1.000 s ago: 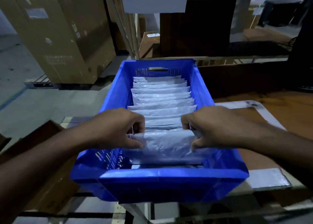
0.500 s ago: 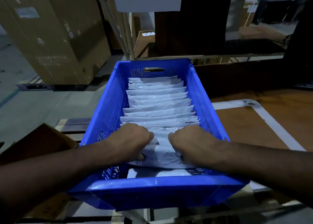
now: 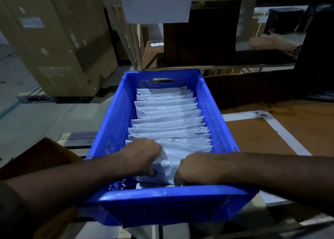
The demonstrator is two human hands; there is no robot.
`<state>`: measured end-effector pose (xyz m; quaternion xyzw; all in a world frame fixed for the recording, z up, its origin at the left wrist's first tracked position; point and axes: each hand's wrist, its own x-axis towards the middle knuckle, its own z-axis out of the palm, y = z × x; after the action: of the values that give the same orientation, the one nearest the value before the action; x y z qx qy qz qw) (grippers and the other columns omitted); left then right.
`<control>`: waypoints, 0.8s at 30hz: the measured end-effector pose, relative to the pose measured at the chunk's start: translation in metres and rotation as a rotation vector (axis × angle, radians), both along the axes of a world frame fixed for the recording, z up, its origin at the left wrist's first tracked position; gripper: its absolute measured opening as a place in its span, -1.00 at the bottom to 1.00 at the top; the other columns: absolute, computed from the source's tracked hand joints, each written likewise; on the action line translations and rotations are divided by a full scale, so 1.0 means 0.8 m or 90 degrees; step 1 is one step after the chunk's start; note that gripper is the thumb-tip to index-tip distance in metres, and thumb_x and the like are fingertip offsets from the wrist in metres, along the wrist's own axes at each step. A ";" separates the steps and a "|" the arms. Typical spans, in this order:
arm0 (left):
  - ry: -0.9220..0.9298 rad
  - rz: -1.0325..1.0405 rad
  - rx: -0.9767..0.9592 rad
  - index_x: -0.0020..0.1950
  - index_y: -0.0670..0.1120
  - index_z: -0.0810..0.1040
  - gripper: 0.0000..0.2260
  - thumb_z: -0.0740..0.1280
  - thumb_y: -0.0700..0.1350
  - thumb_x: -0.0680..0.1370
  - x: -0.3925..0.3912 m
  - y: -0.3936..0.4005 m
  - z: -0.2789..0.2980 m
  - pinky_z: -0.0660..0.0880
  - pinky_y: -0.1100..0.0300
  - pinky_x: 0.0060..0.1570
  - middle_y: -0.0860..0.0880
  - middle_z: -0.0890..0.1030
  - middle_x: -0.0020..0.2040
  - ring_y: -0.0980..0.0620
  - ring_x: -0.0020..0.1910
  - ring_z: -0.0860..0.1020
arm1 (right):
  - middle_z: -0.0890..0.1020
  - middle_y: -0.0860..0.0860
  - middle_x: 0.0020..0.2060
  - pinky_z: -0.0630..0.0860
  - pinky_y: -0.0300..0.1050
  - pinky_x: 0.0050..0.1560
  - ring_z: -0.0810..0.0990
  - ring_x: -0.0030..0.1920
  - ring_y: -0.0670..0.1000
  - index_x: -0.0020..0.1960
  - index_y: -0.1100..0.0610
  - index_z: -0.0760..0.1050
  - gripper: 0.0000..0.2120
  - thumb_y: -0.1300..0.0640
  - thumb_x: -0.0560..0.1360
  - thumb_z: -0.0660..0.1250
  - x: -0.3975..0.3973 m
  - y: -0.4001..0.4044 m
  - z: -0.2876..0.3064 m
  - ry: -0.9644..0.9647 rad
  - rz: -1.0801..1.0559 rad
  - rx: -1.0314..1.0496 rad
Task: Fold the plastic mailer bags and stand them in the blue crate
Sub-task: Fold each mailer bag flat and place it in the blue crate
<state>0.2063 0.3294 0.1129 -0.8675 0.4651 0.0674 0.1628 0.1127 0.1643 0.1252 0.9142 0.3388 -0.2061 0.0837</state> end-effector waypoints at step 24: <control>0.128 0.041 -0.063 -0.06 0.07 0.37 -0.56 0.52 0.25 0.34 -0.015 0.026 0.019 0.50 0.03 -0.11 0.11 0.42 0.06 0.01 -0.01 0.54 | 0.59 0.05 -0.15 0.38 -0.09 -0.25 0.54 -0.11 0.15 -0.12 0.10 0.50 -0.87 0.04 0.50 0.35 0.014 -0.006 0.010 -0.119 -0.252 0.013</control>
<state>0.1943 0.3501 0.1280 -0.8778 0.4540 0.1361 0.0703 0.1236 0.1591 0.1332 0.9787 0.1456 -0.1299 0.0636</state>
